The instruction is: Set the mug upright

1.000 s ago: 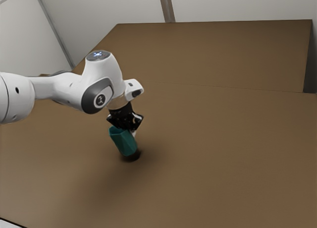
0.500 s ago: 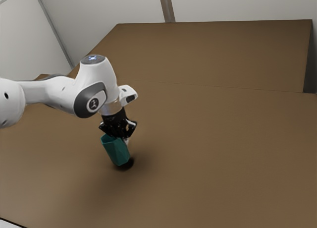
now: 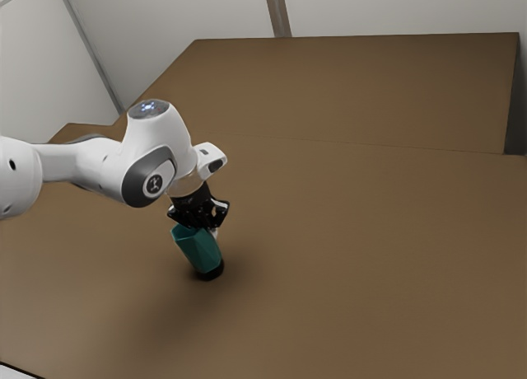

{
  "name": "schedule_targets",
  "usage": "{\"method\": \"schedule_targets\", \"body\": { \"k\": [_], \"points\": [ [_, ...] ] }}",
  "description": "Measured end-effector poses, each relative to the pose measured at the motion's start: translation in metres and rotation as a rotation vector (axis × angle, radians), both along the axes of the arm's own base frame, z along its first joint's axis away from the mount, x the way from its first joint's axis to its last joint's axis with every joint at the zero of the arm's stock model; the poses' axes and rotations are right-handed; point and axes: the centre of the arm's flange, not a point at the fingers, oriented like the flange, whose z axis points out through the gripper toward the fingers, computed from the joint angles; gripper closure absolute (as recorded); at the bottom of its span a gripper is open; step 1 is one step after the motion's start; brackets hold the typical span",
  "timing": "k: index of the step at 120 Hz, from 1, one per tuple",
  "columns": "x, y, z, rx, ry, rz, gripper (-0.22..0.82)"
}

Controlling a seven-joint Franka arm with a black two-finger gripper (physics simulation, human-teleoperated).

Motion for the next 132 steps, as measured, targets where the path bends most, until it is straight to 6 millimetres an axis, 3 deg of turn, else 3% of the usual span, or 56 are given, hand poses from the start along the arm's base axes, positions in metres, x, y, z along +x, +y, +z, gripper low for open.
{"method": "schedule_targets", "body": {
  "k": [50,102,132],
  "points": [
    [0.003,-0.001,-0.012,-0.007,0.011,0.017,0.73],
    [0.009,-0.003,-0.010,-0.023,0.028,0.020,0.46],
    [0.010,-0.004,-0.012,-0.026,0.046,0.020,0.39]
  ]
}}
